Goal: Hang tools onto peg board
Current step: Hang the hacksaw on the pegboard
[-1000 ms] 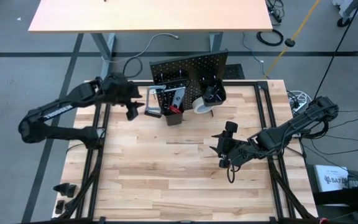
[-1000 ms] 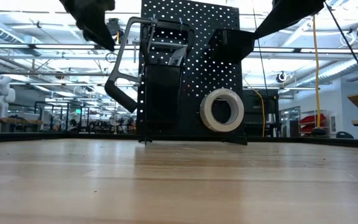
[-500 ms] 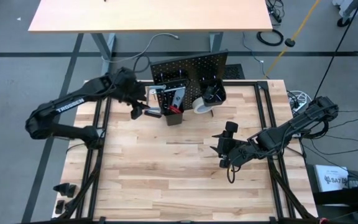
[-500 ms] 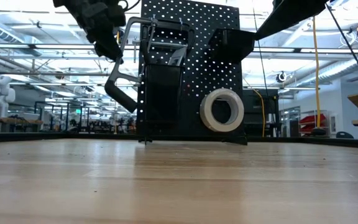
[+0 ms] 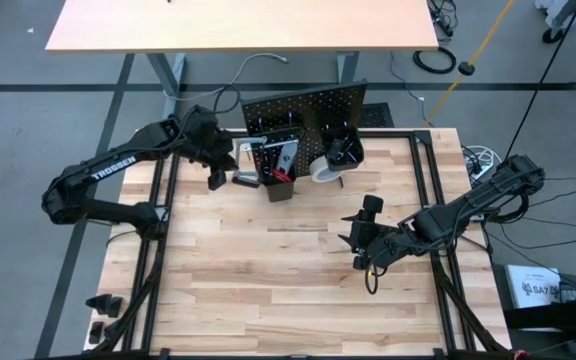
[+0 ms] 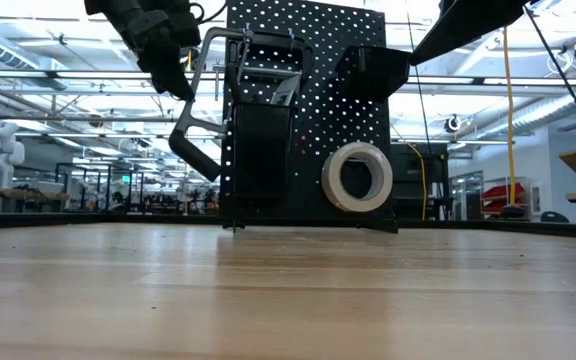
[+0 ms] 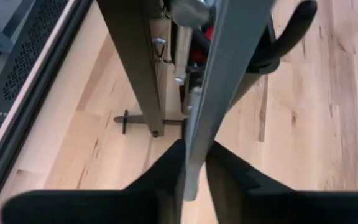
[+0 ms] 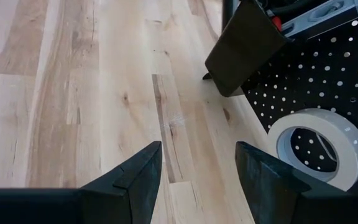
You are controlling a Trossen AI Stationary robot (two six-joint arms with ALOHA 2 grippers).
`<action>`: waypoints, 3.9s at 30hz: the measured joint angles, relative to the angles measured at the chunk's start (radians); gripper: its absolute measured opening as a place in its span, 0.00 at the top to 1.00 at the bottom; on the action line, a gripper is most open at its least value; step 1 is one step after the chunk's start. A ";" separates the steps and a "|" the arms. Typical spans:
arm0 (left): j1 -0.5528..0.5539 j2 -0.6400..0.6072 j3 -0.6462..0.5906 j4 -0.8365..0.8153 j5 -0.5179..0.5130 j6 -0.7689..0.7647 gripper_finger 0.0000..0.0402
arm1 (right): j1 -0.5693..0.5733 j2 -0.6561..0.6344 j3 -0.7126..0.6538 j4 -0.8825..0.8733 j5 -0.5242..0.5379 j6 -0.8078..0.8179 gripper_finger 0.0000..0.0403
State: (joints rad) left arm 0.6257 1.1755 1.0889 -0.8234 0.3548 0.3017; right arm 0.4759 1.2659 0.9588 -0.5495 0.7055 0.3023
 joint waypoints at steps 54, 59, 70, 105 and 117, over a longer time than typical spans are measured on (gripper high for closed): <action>-0.145 -0.001 0.472 -0.394 0.173 -0.170 0.97 | -0.069 -0.001 0.359 0.170 0.036 -0.232 0.51; -0.278 -0.001 0.472 -0.303 0.144 -0.247 0.97 | -0.217 0.001 0.499 0.185 -0.210 -0.203 0.51; -0.442 0.047 0.473 -0.169 0.056 -0.373 0.97 | -0.428 0.109 0.654 0.234 -0.472 -0.214 0.51; -0.533 0.103 0.472 -0.170 -0.056 -0.345 0.97 | -0.468 0.207 0.736 0.003 -0.727 -0.273 0.33; -0.570 0.207 0.471 -0.172 -0.112 -0.340 0.97 | -0.468 0.208 0.736 0.011 -0.729 -0.216 0.32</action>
State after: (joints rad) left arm 0.0561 1.3829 1.5600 -0.9958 0.2425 -0.0383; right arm 0.0079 1.4736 1.6947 -0.5381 -0.0238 0.0868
